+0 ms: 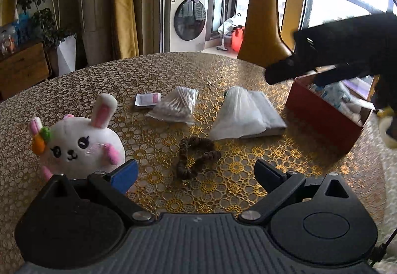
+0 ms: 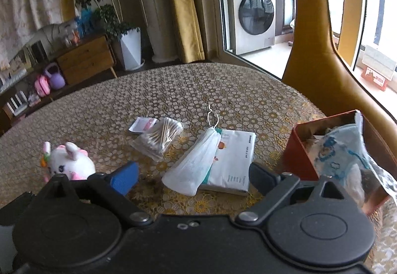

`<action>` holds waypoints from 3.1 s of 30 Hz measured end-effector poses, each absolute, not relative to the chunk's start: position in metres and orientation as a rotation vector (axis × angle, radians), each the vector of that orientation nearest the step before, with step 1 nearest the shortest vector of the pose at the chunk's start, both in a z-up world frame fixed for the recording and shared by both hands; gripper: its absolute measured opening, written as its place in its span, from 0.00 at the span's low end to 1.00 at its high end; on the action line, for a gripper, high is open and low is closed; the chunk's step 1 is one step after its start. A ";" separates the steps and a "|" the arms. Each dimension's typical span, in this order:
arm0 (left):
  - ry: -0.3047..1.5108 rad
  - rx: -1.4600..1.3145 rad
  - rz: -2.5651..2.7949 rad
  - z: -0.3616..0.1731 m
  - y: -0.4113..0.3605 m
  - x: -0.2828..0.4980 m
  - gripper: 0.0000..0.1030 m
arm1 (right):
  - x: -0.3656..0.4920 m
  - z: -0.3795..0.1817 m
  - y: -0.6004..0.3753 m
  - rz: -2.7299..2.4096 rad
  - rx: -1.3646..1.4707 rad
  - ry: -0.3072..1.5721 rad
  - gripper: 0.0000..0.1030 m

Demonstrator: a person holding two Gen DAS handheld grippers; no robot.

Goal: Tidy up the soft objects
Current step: 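Grasp the brown hair tie with the left tool while the right tool grasps the white mask, then carry the hair tie with the left tool while the right tool carries the mask to the red box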

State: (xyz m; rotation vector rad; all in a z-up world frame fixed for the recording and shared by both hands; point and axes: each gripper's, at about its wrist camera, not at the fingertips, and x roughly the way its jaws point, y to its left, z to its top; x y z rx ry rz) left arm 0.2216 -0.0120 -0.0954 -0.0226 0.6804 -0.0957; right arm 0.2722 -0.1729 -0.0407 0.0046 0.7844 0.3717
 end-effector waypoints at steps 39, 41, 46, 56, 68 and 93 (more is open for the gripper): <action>0.717 0.012 -0.004 -0.146 -0.025 0.284 0.52 | 0.337 -0.111 -0.122 0.307 -0.202 0.843 0.35; 0.716 0.008 -0.011 -0.146 -0.025 0.283 0.44 | 0.335 -0.110 -0.122 0.306 -0.209 0.832 0.32; 0.718 -0.030 -0.010 -0.145 -0.018 0.283 0.29 | 0.329 -0.105 -0.125 0.312 -0.197 0.806 0.20; 0.730 -0.088 0.005 -0.139 -0.004 0.279 0.16 | 0.311 -0.094 -0.141 0.350 -0.113 0.766 0.07; 0.727 -0.124 -0.023 -0.120 0.010 0.260 0.15 | 0.257 -0.064 -0.170 0.423 -0.045 0.731 0.06; 0.633 -0.129 -0.218 -0.022 -0.035 0.195 0.15 | 0.165 -0.002 -0.260 0.405 0.122 0.618 0.06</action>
